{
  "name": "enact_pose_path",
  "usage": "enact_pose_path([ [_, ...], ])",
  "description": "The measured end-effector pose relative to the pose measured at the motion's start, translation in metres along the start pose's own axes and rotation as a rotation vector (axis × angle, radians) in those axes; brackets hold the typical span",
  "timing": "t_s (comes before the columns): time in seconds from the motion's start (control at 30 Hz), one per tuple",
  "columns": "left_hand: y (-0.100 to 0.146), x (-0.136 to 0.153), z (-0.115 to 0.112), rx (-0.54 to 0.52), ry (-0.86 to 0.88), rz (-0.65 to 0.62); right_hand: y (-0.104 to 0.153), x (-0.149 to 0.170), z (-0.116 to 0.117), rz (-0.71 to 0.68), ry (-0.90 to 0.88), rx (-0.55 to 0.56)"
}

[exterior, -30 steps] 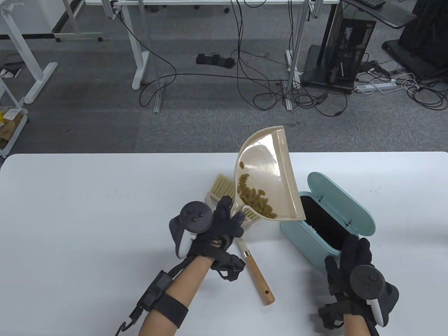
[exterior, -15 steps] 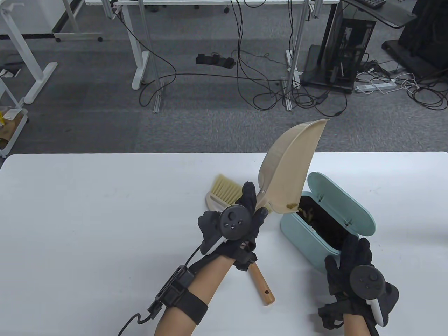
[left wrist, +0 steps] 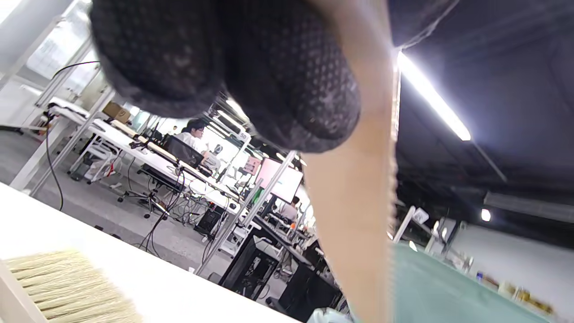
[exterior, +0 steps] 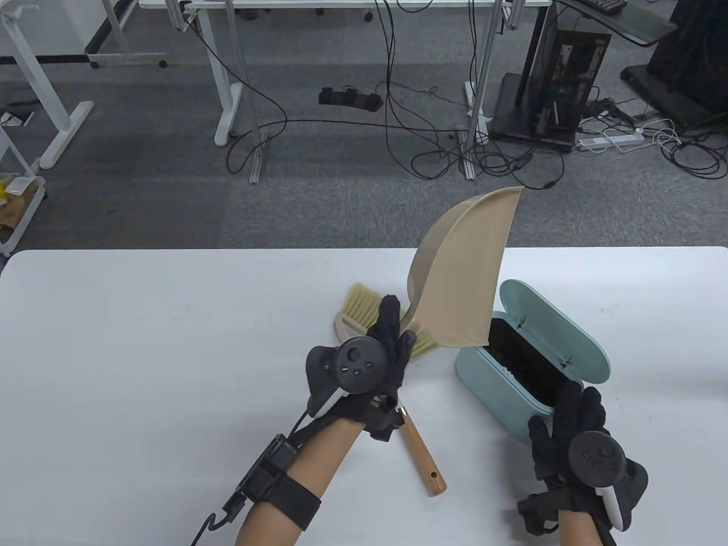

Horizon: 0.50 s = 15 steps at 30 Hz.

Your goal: Sweep raisins on the table into the desktop trash can

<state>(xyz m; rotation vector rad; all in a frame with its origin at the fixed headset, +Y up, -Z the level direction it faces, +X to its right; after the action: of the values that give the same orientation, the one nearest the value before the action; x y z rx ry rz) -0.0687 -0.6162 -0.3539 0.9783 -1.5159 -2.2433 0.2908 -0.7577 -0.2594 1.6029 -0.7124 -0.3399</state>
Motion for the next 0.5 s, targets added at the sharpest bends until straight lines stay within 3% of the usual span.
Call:
enact_pose_path([
  [0.23,0.033,0.081,0.044,0.028,0.079,0.163,0.001,0.0,0.001,0.002,0.011,0.0],
  [0.37,0.071,0.149,0.061,0.081,0.183,0.378,0.0,0.0,0.001,-0.008,0.011,0.011],
  [0.5,0.108,0.211,0.07,0.119,0.175,0.547,0.001,0.0,0.002,-0.006,0.02,0.015],
])
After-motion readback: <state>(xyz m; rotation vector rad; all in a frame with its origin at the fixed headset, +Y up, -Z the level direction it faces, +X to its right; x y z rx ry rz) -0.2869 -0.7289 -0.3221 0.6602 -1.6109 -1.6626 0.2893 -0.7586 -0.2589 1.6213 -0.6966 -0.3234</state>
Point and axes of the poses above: the tracker on the back of each hand, its own x axis roughly to the little-finger side, its own y axis roughly from the fingertips to the wrist, z = x × y, the point moved 2 cm from there along -y, roughly from the wrist to the fingertips, and after that the axes turned 6 degrees about -x, right-handed, at the moved point
